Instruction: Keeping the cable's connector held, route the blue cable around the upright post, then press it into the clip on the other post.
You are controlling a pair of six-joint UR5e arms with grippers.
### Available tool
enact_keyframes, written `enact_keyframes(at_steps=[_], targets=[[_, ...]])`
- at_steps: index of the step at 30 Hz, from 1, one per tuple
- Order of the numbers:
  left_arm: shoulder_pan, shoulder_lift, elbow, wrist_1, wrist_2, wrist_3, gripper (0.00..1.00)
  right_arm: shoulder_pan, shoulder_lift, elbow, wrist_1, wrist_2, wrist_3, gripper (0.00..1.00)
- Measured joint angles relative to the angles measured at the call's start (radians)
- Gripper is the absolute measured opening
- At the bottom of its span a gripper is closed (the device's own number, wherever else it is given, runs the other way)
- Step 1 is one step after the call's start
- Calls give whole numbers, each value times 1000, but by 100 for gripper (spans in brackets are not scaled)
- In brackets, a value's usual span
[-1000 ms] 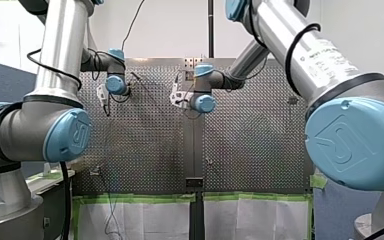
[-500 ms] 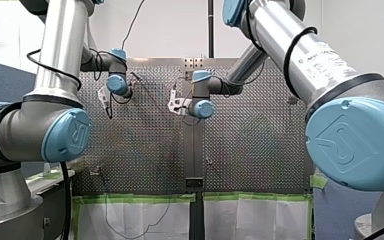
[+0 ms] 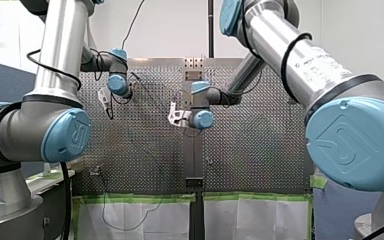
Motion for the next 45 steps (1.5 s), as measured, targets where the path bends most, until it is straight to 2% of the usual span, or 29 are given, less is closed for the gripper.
enact_keyframes(at_steps=[9,17,25,36,45], targets=[[0,-21,0,-3,26,-17,99,2,46,21,-3,11,-2,0],[-7,-47,0,-7,14,-16,99,2,79,46,-7,23,-18,0],[-8,-49,0,-5,11,-18,99,12,141,50,-9,51,-34,0],[-8,-49,0,-4,10,-19,99,25,216,52,-19,74,-37,0],[-7,-49,0,-4,9,-29,99,26,274,53,-41,100,-34,0]])
